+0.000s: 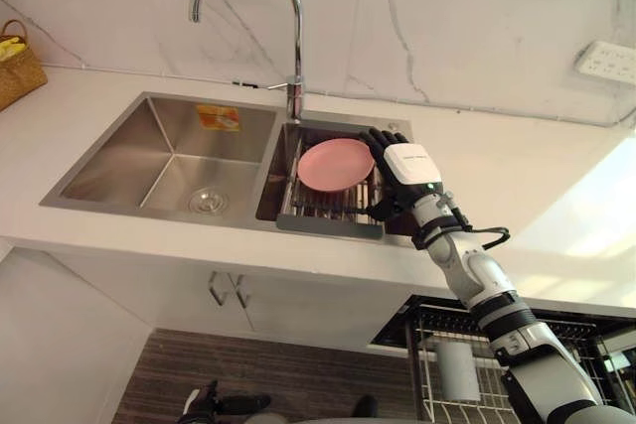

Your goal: Walk over to the sink, pick up the cup, carry it to the dishwasher, place the cup inside the dishwasher, then close the dishwasher door

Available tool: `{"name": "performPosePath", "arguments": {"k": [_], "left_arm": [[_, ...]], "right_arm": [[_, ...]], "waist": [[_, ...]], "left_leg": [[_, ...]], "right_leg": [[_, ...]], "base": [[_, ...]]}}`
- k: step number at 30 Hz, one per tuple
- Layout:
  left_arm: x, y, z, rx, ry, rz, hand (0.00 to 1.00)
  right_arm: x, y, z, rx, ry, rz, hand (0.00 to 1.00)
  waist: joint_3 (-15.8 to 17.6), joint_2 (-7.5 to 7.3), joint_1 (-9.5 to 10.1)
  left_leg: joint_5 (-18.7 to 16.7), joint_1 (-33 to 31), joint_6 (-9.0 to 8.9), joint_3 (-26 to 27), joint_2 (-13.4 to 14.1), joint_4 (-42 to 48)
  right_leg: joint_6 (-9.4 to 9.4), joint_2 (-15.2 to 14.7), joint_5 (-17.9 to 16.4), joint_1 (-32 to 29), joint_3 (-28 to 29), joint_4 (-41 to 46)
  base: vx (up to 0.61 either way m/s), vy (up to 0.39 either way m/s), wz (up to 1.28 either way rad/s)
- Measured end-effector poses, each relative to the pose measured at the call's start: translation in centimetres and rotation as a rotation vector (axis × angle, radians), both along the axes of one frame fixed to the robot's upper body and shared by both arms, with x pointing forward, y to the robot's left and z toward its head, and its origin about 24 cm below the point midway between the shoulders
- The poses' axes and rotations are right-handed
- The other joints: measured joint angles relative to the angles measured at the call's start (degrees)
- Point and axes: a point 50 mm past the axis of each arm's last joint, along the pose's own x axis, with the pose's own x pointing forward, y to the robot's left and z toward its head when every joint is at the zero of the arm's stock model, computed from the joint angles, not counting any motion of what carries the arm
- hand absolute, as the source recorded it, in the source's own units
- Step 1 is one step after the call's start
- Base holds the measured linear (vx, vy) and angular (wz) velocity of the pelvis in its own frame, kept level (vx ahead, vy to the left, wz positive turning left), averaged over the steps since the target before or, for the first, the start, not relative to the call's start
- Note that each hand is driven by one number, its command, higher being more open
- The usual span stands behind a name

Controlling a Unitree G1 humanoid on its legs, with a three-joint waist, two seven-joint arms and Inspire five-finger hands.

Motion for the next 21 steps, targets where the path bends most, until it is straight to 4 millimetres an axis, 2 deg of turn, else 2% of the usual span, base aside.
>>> {"name": "performPosePath", "arguments": {"k": [11, 21], "left_arm": [[-0.04, 0.14, 0.04, 0.002, -0.017, 0.029, 1.0], [-0.12, 0.48, 0.11, 0.012, -0.027, 0.064, 1.0]], "right_arm": [[0.8, -0.53, -0.34, -0.046, 0.02, -0.035, 1.0], [0.98, -0.86, -0.92, -0.13, -0.006, -0.069, 1.0]], "waist": [[0.74, 0.04, 0.81], [1.59, -0.66, 1.07]], "left_leg": [[0.38, 0.01, -0.47, -2.23, -0.24, -0.28], [0.98, -0.05, -0.96, -3.75, -0.27, -0.93]], "right_leg": [[0.24, -0.52, -0.15, 0.91, -2.13, 0.01], [0.6, -0.71, -0.69, 1.56, -3.65, 0.01]], "base": [[0.03, 0.041, 0.11], [-0.01, 0.028, 0.08]]}}
